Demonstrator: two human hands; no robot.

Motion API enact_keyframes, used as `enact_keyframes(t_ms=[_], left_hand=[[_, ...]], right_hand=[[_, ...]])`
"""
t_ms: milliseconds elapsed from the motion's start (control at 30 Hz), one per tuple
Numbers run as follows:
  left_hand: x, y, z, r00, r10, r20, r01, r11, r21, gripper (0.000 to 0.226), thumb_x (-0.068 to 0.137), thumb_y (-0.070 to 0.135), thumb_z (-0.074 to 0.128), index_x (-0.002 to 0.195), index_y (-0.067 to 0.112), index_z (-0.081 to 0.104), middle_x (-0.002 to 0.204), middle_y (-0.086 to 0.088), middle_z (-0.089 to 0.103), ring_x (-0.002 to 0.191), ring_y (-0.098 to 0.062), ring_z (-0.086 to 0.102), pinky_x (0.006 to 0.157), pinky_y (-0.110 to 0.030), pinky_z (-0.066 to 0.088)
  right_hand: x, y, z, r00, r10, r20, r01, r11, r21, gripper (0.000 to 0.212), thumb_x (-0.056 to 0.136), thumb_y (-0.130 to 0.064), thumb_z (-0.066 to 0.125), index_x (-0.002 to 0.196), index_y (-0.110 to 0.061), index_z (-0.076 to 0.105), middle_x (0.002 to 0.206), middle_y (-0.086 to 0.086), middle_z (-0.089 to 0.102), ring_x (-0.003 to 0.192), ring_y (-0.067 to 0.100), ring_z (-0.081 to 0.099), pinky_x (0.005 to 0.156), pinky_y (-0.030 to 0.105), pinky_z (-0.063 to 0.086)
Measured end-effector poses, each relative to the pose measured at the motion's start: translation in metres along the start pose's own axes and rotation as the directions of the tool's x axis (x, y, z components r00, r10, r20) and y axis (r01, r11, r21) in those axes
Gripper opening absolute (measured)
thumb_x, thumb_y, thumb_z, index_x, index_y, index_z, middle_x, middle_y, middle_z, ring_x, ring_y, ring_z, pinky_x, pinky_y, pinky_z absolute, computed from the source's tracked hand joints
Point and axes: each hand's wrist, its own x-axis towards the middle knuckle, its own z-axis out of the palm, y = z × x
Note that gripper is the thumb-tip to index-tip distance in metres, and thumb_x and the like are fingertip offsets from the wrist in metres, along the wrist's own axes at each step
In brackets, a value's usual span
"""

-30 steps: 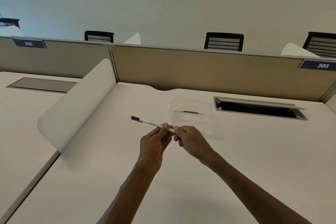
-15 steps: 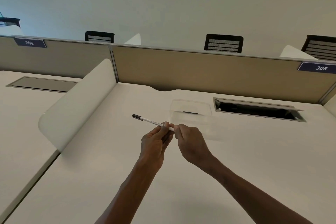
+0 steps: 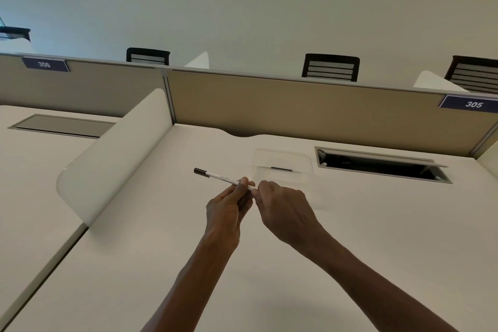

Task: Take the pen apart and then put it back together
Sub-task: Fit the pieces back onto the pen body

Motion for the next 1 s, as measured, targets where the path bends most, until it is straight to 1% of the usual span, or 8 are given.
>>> enact_keyframes(t_ms=[133,300,500,567,633,700,800,1000], left_hand=[[0.001,0.001,-0.003,0.999,-0.033,-0.012,0.033,0.998,0.047,0.017,0.077,0.028,0.076,0.083,0.013,0.081,0.092,-0.010,0.079,0.087,-0.018,0.076,0.070,-0.022,0.058],[0.004,-0.001,-0.003,0.999,-0.040,0.038,0.040,0.999,-0.013,0.021,0.071,0.026,0.076,0.084,0.009,0.081,0.087,-0.009,0.078,0.084,-0.016,0.074,0.073,-0.023,0.059],[0.007,-0.010,-0.007,0.995,0.021,0.094,-0.020,1.000,-0.010,0.024,0.078,0.022,0.071,0.087,0.001,0.077,0.081,-0.010,0.073,0.081,-0.018,0.070,0.082,-0.026,0.059],[0.009,-0.010,-0.007,0.995,0.036,0.088,-0.037,0.999,0.009,0.025,0.080,0.021,0.070,0.088,-0.002,0.076,0.078,-0.011,0.072,0.078,-0.018,0.070,0.078,-0.023,0.058],[0.010,-0.008,-0.007,0.997,0.033,0.070,-0.033,0.999,0.005,0.023,0.079,0.020,0.071,0.087,-0.001,0.077,0.079,-0.011,0.073,0.078,-0.018,0.071,0.076,-0.023,0.058],[0.011,-0.006,-0.004,0.998,0.016,0.053,-0.015,1.000,-0.014,0.020,0.078,0.020,0.072,0.086,0.002,0.079,0.084,-0.012,0.076,0.080,-0.018,0.072,0.076,-0.024,0.060],[0.011,-0.003,-0.001,1.000,-0.011,0.021,0.011,1.000,-0.014,0.022,0.074,0.023,0.076,0.086,0.005,0.080,0.089,-0.011,0.078,0.082,-0.017,0.074,0.076,-0.024,0.060],[0.014,-0.002,0.000,0.998,-0.055,0.006,0.055,0.998,-0.019,0.017,0.078,0.024,0.075,0.083,0.008,0.081,0.089,-0.010,0.078,0.083,-0.017,0.075,0.068,-0.022,0.059]], right_hand=[[0.000,0.009,0.004,0.995,-0.103,-0.017,0.101,0.991,-0.088,0.027,0.100,-0.025,0.048,0.075,-0.015,0.047,0.057,0.002,0.051,0.039,0.018,0.035,0.037,0.026,0.024],[0.003,-0.008,0.012,0.971,0.240,-0.005,-0.209,0.856,0.472,0.040,0.104,-0.027,0.037,0.066,-0.017,0.042,0.049,-0.008,0.040,0.043,0.014,0.042,0.044,0.028,0.031],[0.012,-0.021,0.002,0.549,0.386,0.741,-0.652,-0.357,0.669,0.036,0.096,-0.015,0.037,0.060,-0.018,0.041,0.046,-0.005,0.029,0.038,0.009,0.020,0.036,0.020,0.017],[0.013,-0.019,-0.002,0.505,0.304,0.808,-0.648,-0.486,0.587,0.036,0.096,-0.016,0.036,0.060,-0.018,0.042,0.046,-0.006,0.029,0.036,0.007,0.019,0.033,0.018,0.016],[0.016,-0.017,-0.005,0.548,0.335,0.766,-0.691,-0.335,0.641,0.035,0.097,-0.020,0.037,0.062,-0.018,0.044,0.048,-0.006,0.031,0.037,0.008,0.021,0.036,0.020,0.018],[0.015,-0.015,-0.006,0.707,0.433,0.559,-0.679,0.194,0.708,0.038,0.099,-0.027,0.037,0.064,-0.017,0.049,0.050,-0.005,0.041,0.038,0.009,0.032,0.042,0.025,0.027],[0.007,-0.006,0.002,0.968,0.236,0.086,-0.250,0.937,0.243,0.039,0.103,-0.035,0.032,0.071,-0.017,0.047,0.057,-0.003,0.052,0.045,0.016,0.046,0.045,0.031,0.035],[0.005,0.005,0.009,0.997,0.036,-0.065,-0.026,0.989,0.142,0.035,0.102,-0.030,0.034,0.071,-0.016,0.043,0.053,0.000,0.048,0.039,0.020,0.039,0.040,0.029,0.026]])
